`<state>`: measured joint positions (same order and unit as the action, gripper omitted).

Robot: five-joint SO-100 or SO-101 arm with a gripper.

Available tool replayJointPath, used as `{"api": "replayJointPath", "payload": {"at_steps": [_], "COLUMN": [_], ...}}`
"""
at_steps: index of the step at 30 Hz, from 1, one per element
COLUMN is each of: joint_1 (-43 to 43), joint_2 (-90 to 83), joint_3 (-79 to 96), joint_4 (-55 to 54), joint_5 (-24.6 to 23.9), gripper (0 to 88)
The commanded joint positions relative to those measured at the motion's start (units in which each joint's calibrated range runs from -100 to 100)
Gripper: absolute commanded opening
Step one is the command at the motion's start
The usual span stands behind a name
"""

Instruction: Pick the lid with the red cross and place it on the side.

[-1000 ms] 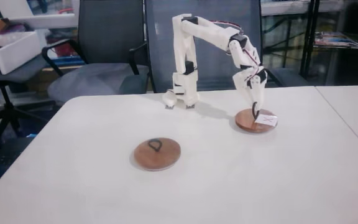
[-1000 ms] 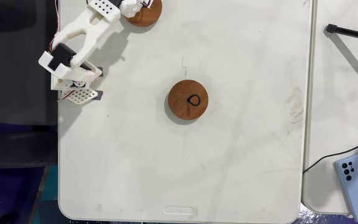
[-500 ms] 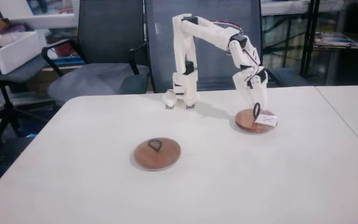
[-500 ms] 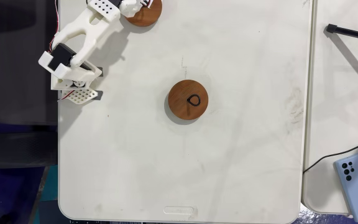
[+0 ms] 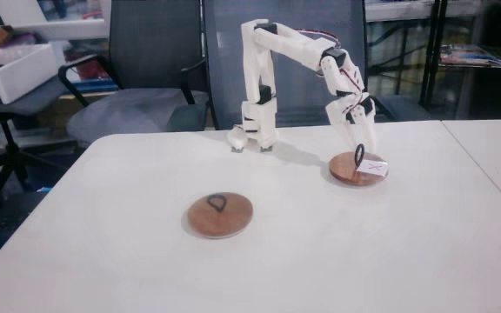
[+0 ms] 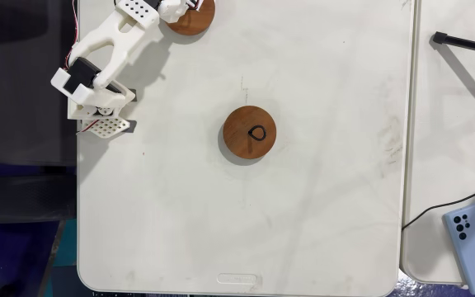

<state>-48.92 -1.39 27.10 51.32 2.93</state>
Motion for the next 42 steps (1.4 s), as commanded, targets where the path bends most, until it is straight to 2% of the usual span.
{"api": "replayJointPath", "payload": {"at_steps": [1,6,9,23,30,42], "joint_1": [0.2,0.2,0.2,0.3,3.3,4.2], "joint_2": [-1.0,-1.2,-1.2,-1.5,-1.7,-10.1], "joint_3": [-0.2,0.0,0.1,5.0,4.7,5.1], "joint_4": [0.1,0.2,0.3,0.3,0.5,6.2], "joint_5": [0.2,0.0,0.1,0.4,0.5,0.6], "gripper": [16.2,24.9,27.0,27.1,27.1,27.1]}}
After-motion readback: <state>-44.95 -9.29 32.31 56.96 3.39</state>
